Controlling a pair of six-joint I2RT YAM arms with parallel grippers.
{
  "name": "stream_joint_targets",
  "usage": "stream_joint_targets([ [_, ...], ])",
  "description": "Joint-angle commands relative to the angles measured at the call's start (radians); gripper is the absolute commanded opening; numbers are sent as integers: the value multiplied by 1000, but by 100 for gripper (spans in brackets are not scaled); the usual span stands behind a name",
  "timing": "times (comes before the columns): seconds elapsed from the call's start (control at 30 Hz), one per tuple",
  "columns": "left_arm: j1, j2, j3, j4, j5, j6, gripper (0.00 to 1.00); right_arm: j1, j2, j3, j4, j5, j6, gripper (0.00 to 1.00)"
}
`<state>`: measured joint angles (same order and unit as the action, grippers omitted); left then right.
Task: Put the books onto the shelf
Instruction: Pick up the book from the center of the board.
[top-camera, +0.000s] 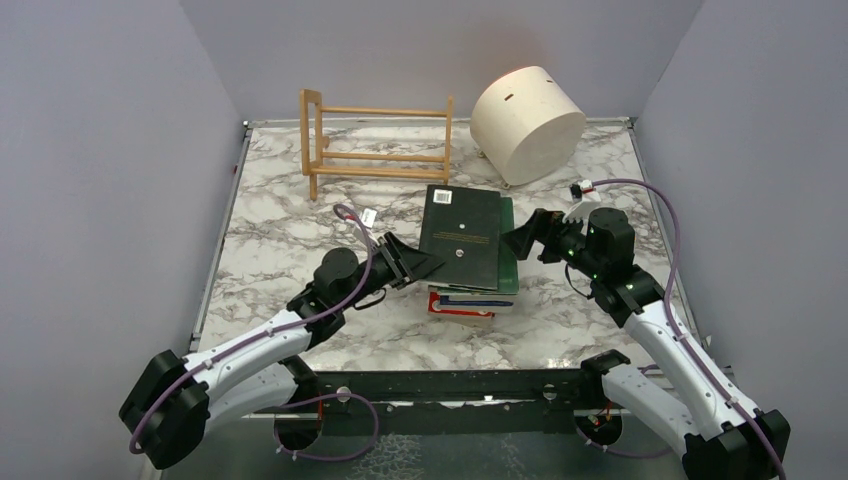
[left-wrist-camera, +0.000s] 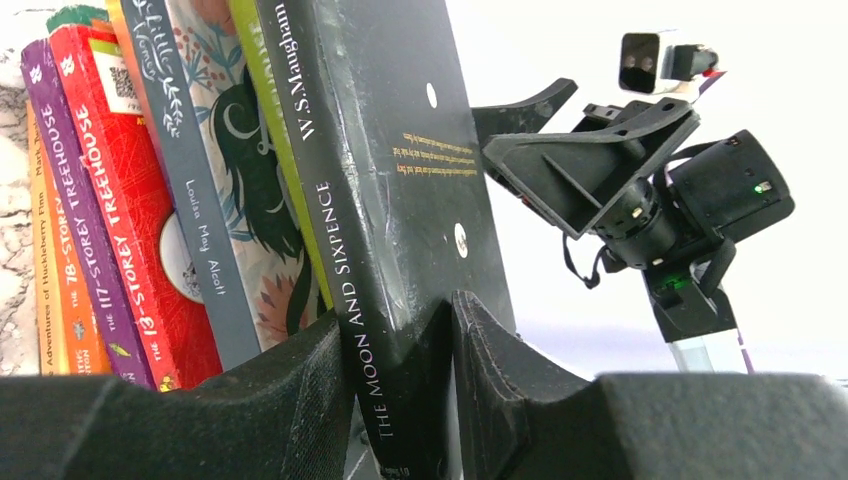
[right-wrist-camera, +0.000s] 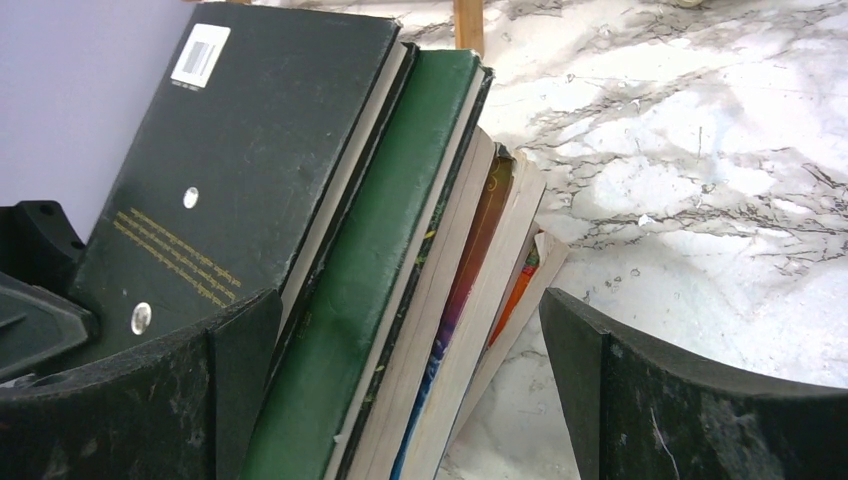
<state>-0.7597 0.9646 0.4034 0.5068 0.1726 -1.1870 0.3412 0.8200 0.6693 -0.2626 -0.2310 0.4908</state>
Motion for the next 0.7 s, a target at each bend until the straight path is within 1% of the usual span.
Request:
stream_joint_targets([
  [0.0,18,-70,32,42,-24,39,4,5,-13,-8,7,-3,-22,100],
  [0.17,47,-127,68,-55,-43,80,4,4,-18,-7,1,-1,-23,100],
  [0.2,50,-140,77,-78,-52,92,1,5,-20,-9,1,0,-24,100],
  [0.37,64,-198,122,-214,-115,161,0,5,-28,-8,-1,4,-24,100],
  [0.43,67,-218,133,-241,-140,182,0,5,-28,-7,-2,4,-23,100],
  [0.67,71,-270,166,-258,-236,282,0,5,-28,-13,0,2,-22,100],
])
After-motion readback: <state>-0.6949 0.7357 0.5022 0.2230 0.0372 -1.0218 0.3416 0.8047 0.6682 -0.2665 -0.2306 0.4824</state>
